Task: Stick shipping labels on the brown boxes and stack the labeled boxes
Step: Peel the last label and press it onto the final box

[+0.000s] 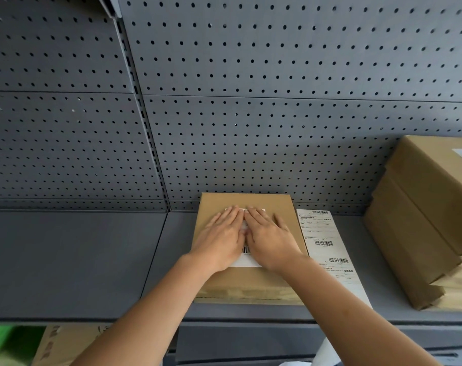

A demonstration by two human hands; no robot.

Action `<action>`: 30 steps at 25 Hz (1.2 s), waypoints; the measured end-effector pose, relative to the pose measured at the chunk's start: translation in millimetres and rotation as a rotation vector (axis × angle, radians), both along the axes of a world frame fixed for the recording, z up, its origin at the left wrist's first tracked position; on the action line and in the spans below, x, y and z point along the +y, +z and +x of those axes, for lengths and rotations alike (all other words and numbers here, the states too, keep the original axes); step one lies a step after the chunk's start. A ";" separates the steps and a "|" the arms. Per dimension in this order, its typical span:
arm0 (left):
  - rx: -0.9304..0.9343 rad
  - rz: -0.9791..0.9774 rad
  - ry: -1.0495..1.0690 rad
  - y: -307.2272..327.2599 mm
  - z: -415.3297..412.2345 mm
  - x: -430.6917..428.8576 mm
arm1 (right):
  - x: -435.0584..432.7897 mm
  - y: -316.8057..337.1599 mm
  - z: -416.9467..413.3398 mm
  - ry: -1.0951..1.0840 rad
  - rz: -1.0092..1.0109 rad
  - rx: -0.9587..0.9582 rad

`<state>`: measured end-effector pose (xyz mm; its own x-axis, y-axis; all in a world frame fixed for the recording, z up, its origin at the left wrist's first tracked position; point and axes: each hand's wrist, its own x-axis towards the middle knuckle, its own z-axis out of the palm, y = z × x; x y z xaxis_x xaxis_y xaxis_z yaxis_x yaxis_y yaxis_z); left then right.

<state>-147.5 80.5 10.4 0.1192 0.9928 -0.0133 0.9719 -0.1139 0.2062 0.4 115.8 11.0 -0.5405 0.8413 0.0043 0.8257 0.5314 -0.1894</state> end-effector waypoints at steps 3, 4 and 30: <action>0.012 0.000 0.014 -0.7 0.2 -0.5 | 1.7 -3.2 2.3 -0.014 -0.009 -0.026; 0.010 -0.003 0.025 -0.2 0.0 -0.1 | 2.2 -4.5 3.3 -0.023 -0.008 -0.018; 0.030 -0.050 0.094 0.9 -13.2 -61.7 | -48.8 -7.1 48.1 -0.127 -0.025 -0.006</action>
